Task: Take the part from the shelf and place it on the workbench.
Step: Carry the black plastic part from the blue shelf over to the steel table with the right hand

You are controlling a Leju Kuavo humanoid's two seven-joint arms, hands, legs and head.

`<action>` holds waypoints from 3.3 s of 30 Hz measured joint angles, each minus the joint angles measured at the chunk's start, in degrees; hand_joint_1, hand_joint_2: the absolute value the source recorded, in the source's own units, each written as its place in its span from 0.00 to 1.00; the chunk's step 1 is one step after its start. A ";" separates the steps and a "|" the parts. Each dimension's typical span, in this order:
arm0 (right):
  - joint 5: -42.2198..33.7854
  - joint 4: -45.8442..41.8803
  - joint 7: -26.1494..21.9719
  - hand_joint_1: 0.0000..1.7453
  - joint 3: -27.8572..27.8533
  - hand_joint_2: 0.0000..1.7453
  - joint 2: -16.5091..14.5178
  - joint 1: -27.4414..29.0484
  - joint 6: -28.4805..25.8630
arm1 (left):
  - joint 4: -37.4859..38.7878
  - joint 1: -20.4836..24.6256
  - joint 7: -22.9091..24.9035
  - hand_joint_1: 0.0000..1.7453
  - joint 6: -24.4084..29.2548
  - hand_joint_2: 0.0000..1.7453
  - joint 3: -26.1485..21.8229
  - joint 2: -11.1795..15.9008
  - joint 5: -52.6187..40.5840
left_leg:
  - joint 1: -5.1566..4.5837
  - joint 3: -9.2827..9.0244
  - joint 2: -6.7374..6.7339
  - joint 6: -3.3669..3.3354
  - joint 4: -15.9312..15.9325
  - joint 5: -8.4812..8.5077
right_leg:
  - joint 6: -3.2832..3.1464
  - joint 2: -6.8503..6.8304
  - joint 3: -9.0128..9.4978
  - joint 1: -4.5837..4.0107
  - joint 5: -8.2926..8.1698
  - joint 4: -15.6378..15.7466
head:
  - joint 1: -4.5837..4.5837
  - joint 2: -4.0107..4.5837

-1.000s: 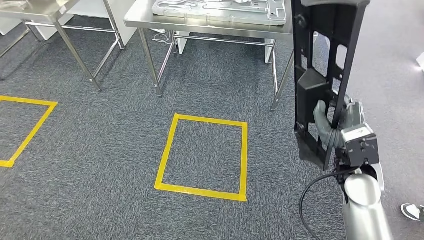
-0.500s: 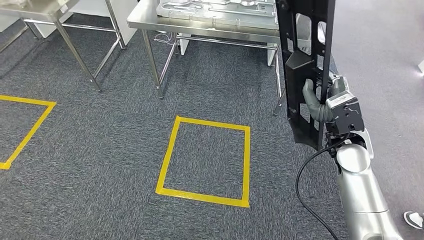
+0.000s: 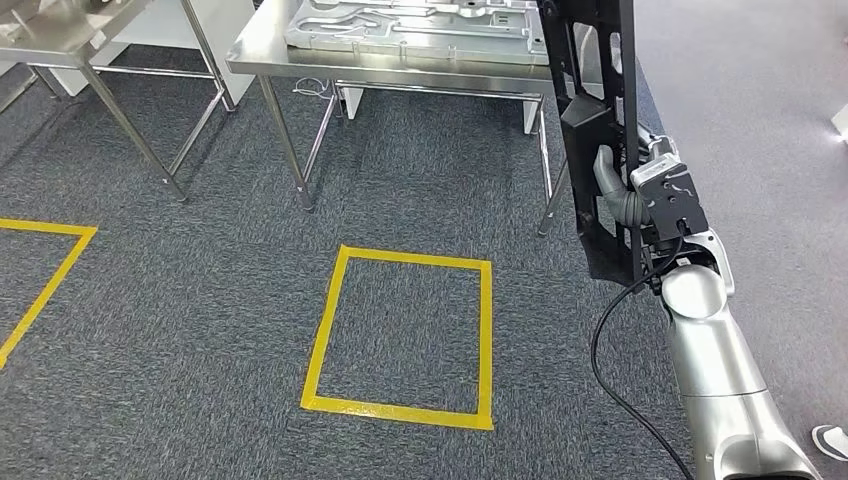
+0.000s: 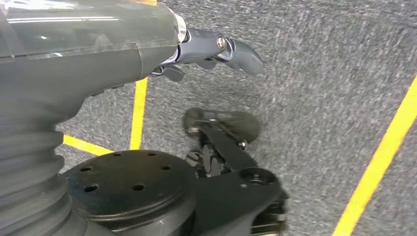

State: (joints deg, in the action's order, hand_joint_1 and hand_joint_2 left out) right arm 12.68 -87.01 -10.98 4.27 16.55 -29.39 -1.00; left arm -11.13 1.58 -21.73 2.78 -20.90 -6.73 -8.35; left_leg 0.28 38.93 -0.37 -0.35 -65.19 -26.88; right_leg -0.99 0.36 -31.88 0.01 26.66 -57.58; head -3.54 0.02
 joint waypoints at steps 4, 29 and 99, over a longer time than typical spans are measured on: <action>0.14 1.85 0.13 1.00 0.86 1.00 0.00 -1.95 -0.26 | 0.00 0.10 0.56 0.00 0.06 1.00 0.02 0.24 -0.09 | -0.42 -2.13 0.10 -1.08 6.59 2.83 | 1.13 0.35 0.66 -0.29 1.05 -0.62 | -0.01 0.00; -3.60 9.23 -1.82 1.00 3.62 1.00 -0.31 -6.63 -1.00 | 0.02 0.23 1.38 0.00 0.49 1.00 0.44 0.30 -0.04 | -0.01 1.49 -0.19 0.30 -6.23 -5.74 | -0.68 1.08 -1.35 -0.18 -0.44 -0.41 | 0.02 0.00; 20.15 39.12 15.66 1.00 36.94 1.00 -26.22 -39.12 21.19 | 0.22 -0.32 3.71 0.00 -1.81 1.00 2.23 1.13 -3.20 | 0.95 -3.22 0.63 -0.88 6.89 3.02 | 2.64 0.06 -0.72 0.53 1.69 -2.81 | 0.02 0.00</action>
State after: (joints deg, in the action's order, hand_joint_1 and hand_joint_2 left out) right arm 32.83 -47.89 4.67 41.22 -9.67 -68.50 20.19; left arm -10.91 1.27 -18.03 0.97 -18.67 -5.60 -11.55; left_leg 1.23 35.71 0.25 -1.22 -58.29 -23.86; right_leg 1.65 0.42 -32.60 0.54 28.35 -60.39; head -3.52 0.02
